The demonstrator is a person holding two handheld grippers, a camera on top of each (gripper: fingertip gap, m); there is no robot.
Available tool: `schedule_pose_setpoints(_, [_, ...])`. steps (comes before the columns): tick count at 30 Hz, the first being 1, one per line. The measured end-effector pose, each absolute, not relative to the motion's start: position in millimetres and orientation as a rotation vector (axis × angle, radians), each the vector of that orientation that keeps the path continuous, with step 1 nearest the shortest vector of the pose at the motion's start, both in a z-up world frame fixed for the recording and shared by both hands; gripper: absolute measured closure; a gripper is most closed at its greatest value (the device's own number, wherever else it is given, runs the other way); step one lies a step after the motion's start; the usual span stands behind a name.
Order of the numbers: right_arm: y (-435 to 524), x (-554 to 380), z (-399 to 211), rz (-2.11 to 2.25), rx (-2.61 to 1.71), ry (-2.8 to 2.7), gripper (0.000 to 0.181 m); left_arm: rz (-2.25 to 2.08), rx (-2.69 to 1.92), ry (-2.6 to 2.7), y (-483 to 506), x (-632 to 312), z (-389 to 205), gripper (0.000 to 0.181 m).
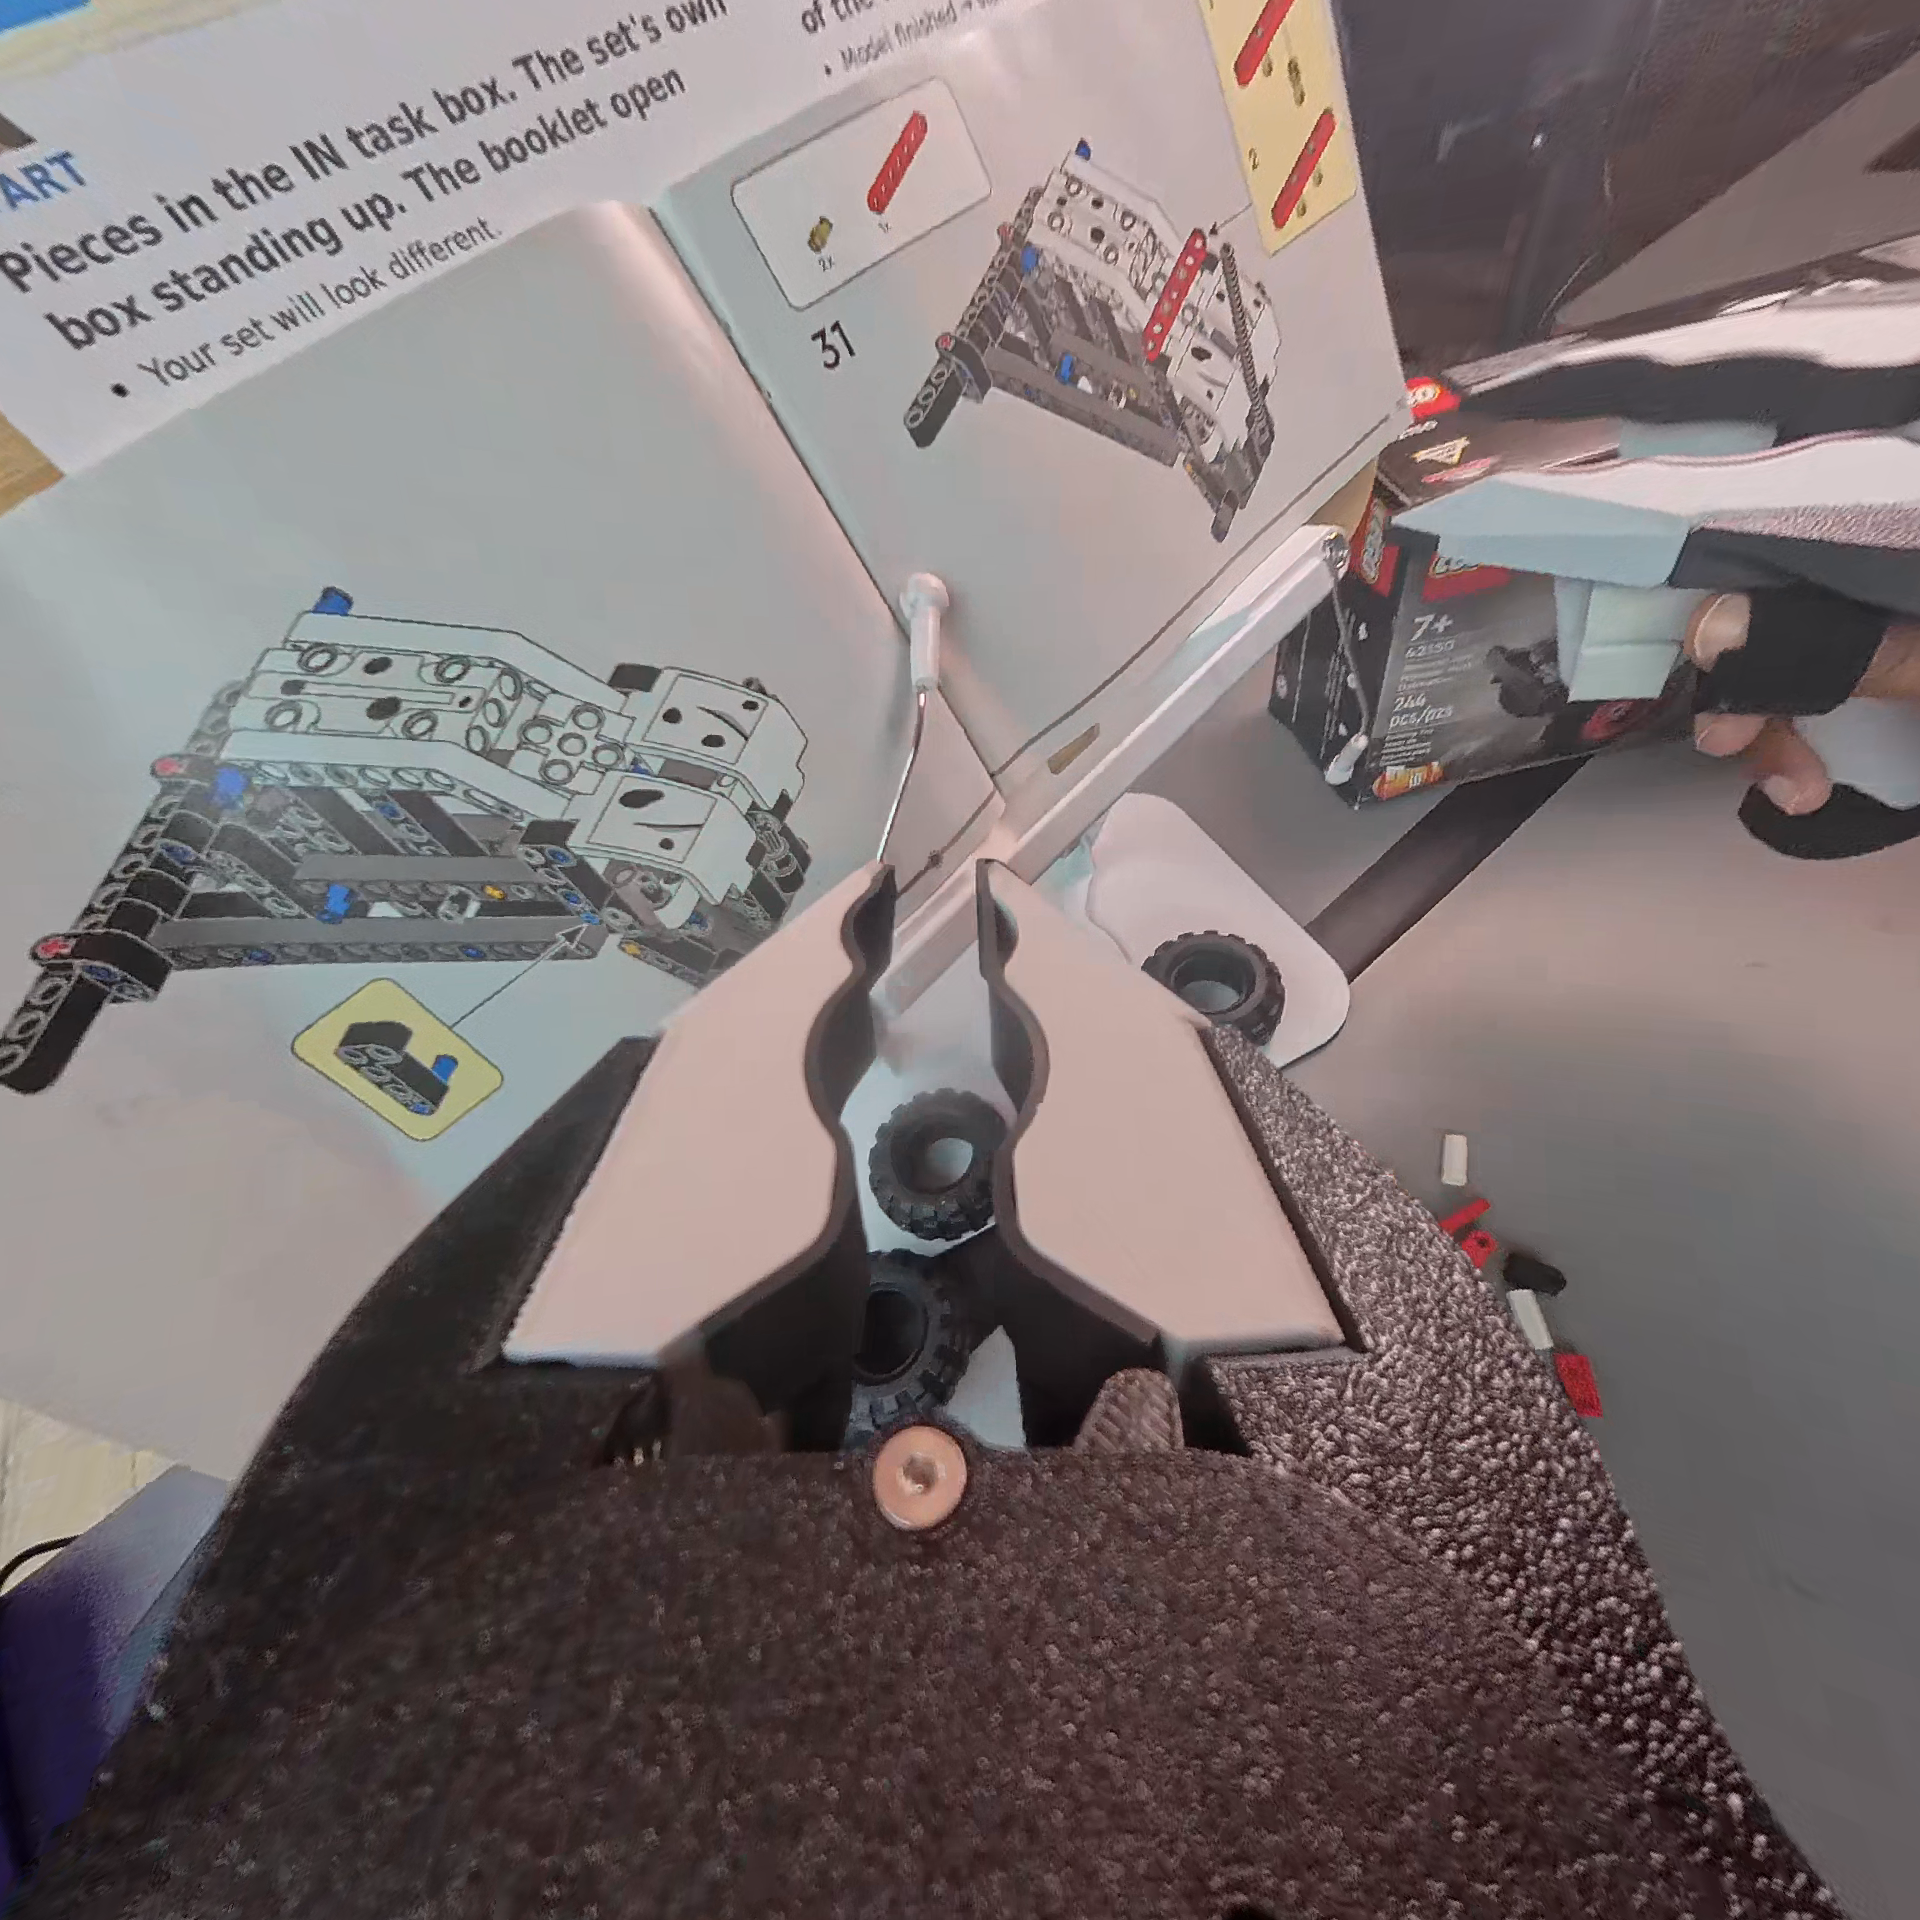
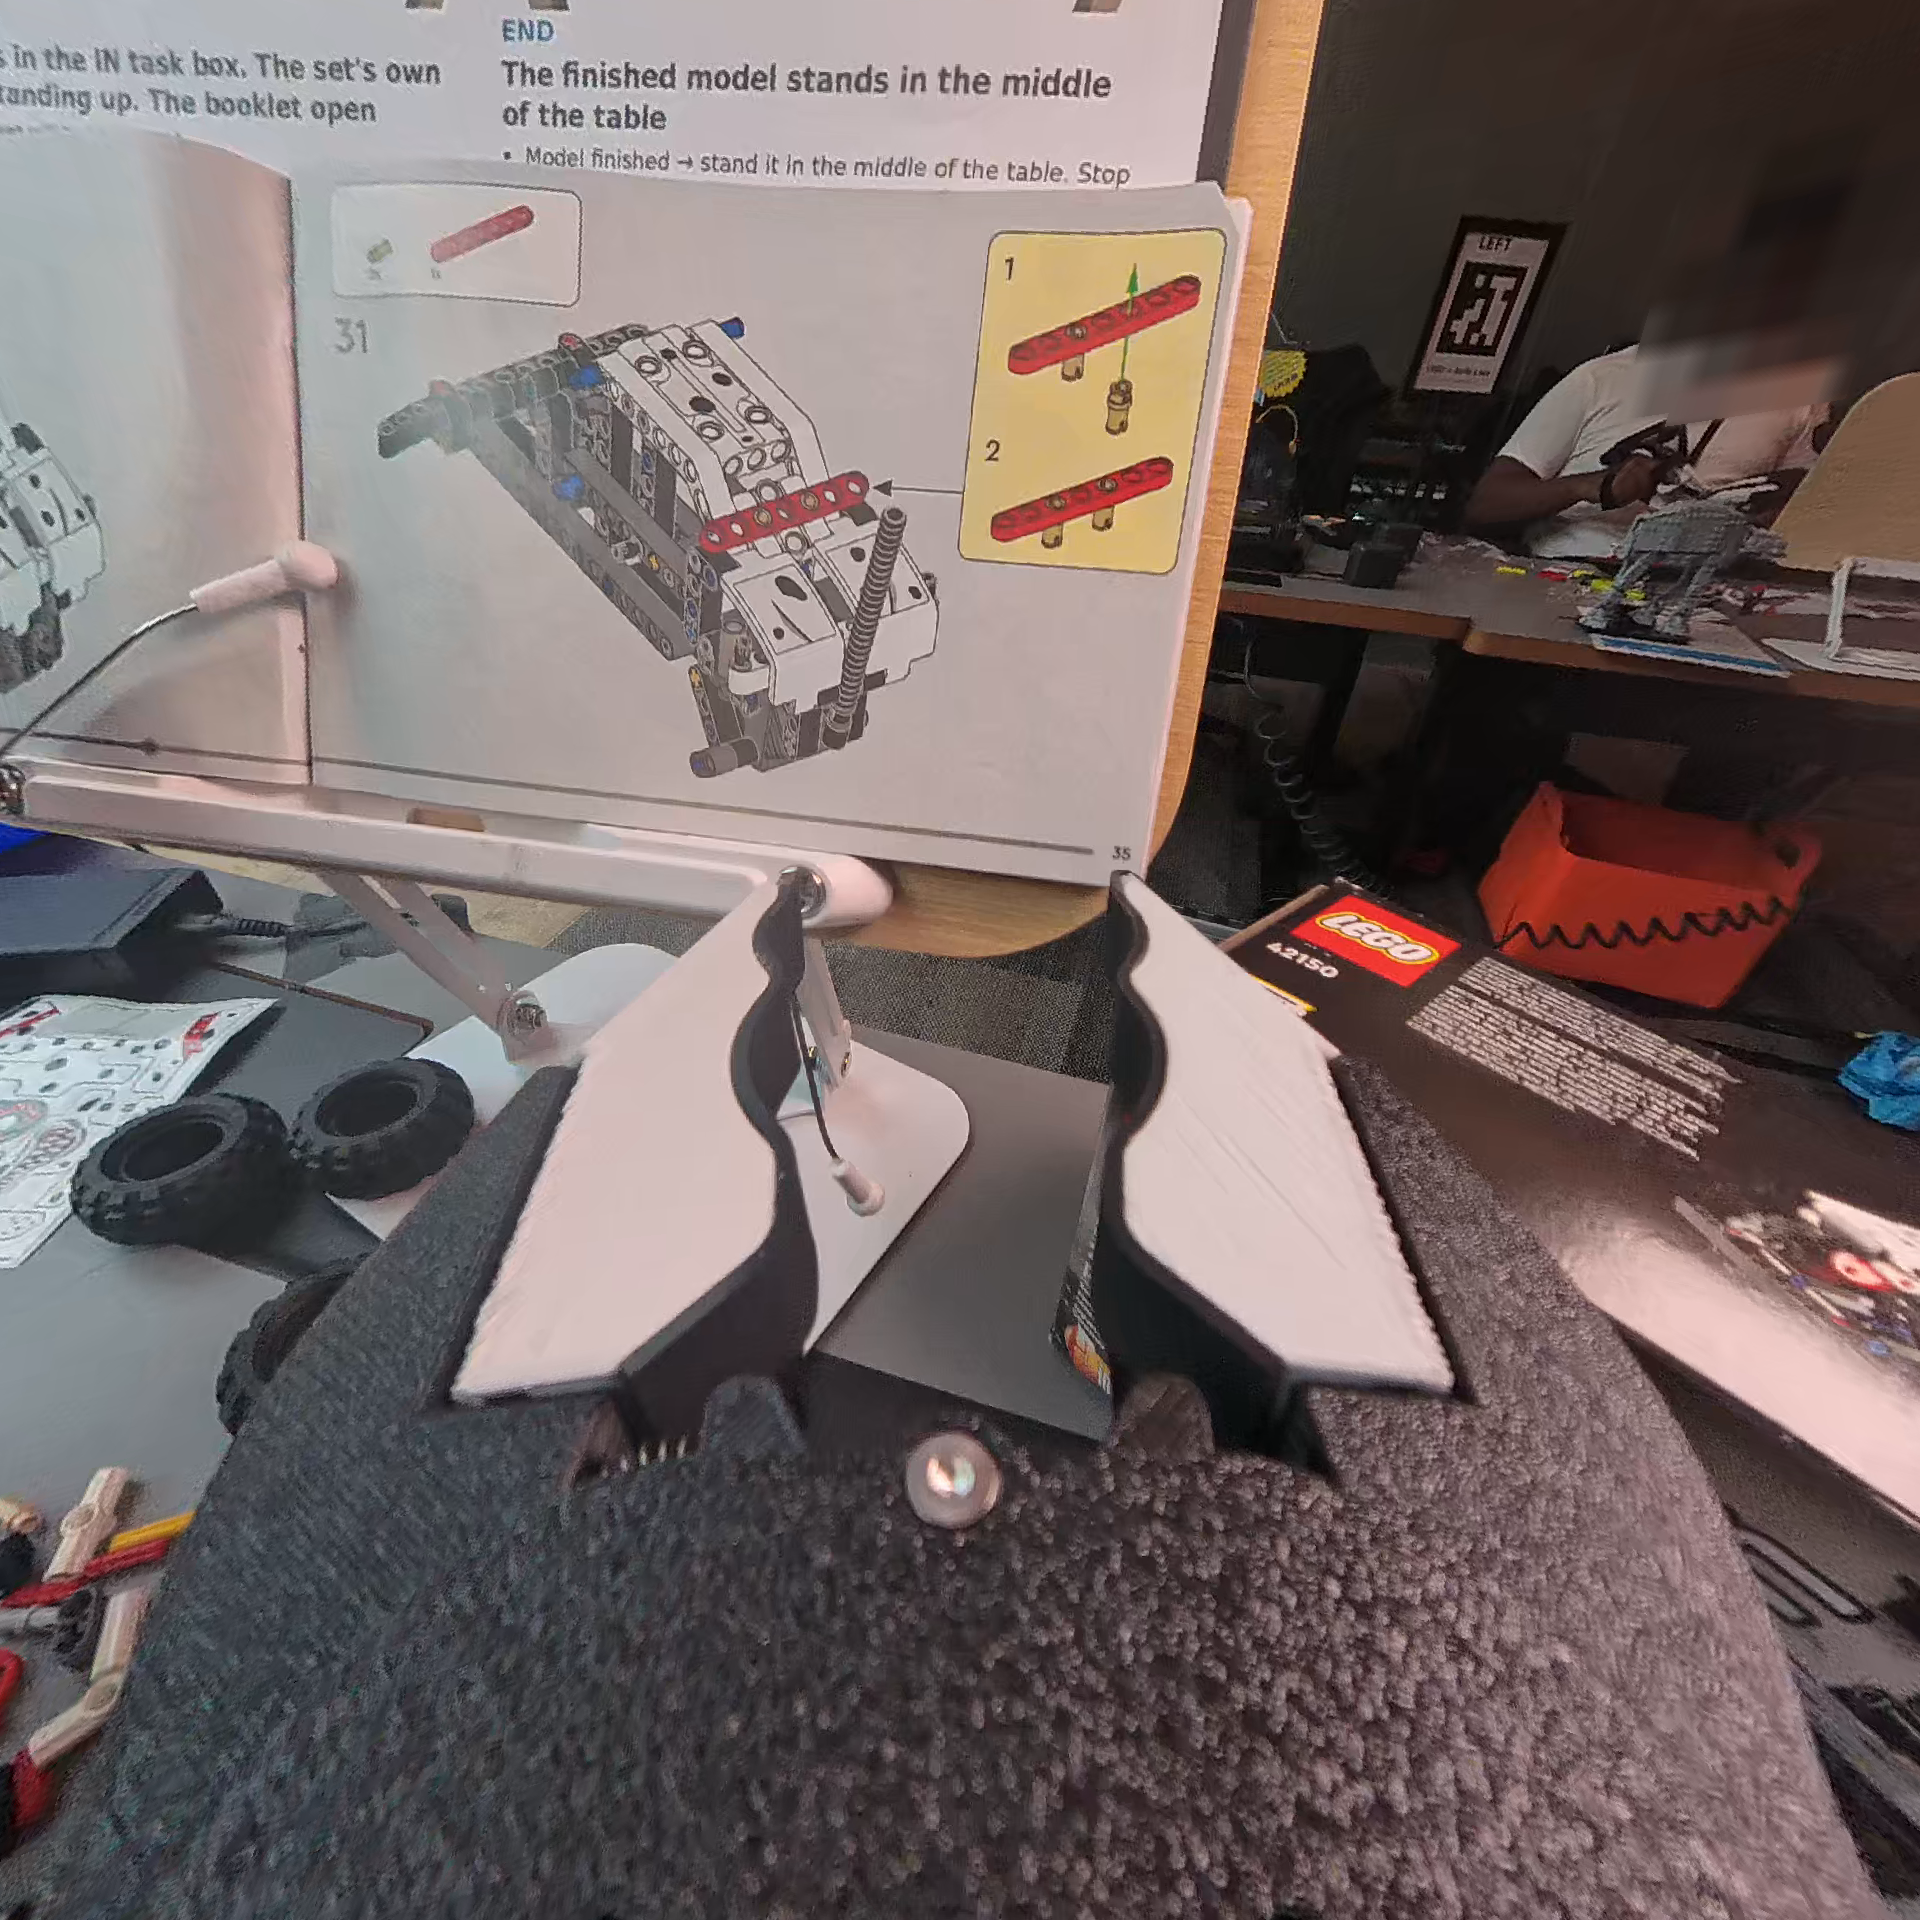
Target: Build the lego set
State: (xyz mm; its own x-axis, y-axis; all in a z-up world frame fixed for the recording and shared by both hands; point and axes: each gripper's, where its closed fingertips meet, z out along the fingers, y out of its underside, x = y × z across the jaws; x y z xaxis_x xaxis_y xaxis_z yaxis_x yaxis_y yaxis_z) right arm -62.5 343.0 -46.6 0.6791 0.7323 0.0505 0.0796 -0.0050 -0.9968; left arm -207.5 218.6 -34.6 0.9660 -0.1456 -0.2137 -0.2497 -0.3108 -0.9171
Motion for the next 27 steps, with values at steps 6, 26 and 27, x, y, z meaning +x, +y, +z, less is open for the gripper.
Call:
schedule_pose_setpoints(6, [329, -54, -90, 0.589, -1.526, -0.785, 0.134, -0.041, -1.797, 0.288, 204, -163, -35, 0.165])
schedule_pose_setpoints(26, [138, 51, -78, 0.826, -1.437, -0.809, 0.115, 0.122, -1.391, -0.040, 83, -217, -12, 0.138])
schedule_pose_setpoints(27, [138, 54, -80, 0.823, -1.431, -0.805, 0.116, 0.108, -1.391, -0.071, 87, -226, -6, 0.146])
